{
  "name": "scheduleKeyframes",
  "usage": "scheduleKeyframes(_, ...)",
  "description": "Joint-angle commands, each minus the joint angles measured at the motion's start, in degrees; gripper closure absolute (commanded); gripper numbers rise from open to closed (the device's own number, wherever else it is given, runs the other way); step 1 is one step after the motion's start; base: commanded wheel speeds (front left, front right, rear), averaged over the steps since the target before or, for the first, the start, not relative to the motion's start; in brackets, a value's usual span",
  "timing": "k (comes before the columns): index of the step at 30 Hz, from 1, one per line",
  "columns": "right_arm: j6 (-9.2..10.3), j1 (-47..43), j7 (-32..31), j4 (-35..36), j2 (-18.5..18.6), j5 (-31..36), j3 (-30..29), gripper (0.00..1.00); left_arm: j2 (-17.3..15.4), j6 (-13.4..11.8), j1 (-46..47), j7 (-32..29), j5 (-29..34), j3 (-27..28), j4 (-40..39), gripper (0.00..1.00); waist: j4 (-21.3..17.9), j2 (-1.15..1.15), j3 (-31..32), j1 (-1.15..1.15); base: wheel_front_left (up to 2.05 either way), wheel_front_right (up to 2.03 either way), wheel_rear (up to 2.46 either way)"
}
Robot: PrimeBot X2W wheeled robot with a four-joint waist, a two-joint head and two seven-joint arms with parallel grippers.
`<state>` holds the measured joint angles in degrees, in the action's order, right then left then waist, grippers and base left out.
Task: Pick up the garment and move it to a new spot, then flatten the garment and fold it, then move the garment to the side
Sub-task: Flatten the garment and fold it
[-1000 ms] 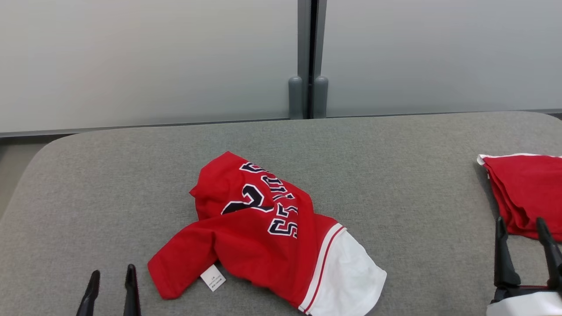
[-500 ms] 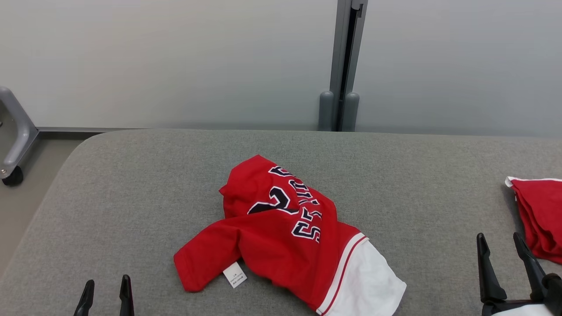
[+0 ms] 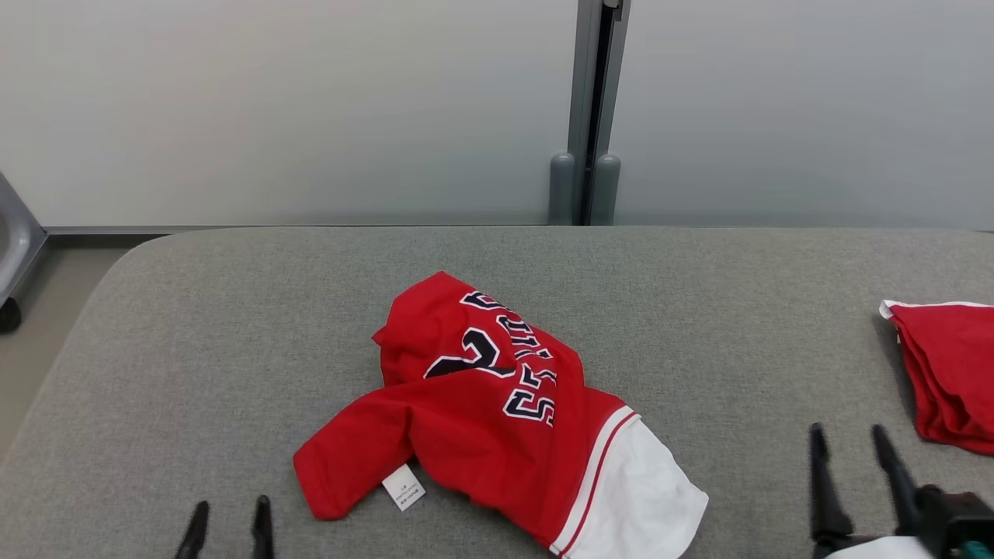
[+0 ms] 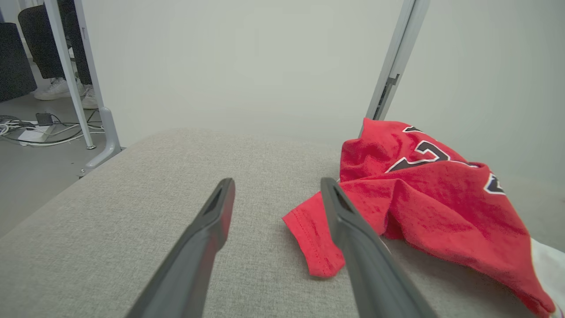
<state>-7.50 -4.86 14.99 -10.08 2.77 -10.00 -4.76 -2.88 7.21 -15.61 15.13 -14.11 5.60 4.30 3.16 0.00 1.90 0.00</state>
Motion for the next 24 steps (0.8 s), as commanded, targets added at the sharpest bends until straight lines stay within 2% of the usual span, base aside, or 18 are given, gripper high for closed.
scheduleKeyframes(1, 0.01, 1.1, 0.3, -1.9, 0.2, -0.5, 2.7, 0.00, -0.1, 0.3, 1.3, 0.0, 0.6, -1.8, 1.3, 0.00, -0.1, 0.00, -0.3, 0.00, 0.00, 0.00, 0.00)
scheduleKeyframes(3, 0.01, 2.3, -0.5, -5.5, 0.2, 0.5, 7.0, 0.00, -0.5, 0.3, 1.9, -0.7, 0.5, -4.0, 3.7, 0.00, -0.2, 0.00, -0.6, 0.00, 0.00, 0.00, 0.00)
scheduleKeyframes(7, 0.01, 6.3, -6.6, -9.7, 0.3, 1.7, 15.4, 0.00, -1.5, 0.3, 4.5, -4.5, 0.0, -7.2, 6.2, 0.00, -0.5, 0.00, -1.6, 0.00, 0.00, 0.00, 0.00)
scheduleKeyframes(11, 0.02, 9.9, -12.1, -12.4, 1.4, 1.3, 20.0, 0.00, -2.5, 0.3, 7.0, -8.9, -0.9, -9.4, 7.3, 0.00, -0.3, 0.00, -3.8, 0.00, 0.00, 0.00, 0.00)
scheduleKeyframes(19, 0.02, 12.9, -15.4, -15.5, 2.1, 2.8, 19.9, 0.00, -4.2, 0.3, 11.2, -13.0, -3.5, -15.0, 9.5, 0.00, 0.3, 0.00, -6.4, 0.00, 0.00, 0.00, 0.00)
scheduleKeyframes(24, 0.02, 13.6, -15.5, -16.1, 2.0, 2.9, 20.7, 0.00, -4.8, 0.2, 13.0, -13.2, -4.9, -16.1, 11.4, 0.00, 0.3, 0.00, -7.5, 0.00, 0.00, 0.00, 0.00)
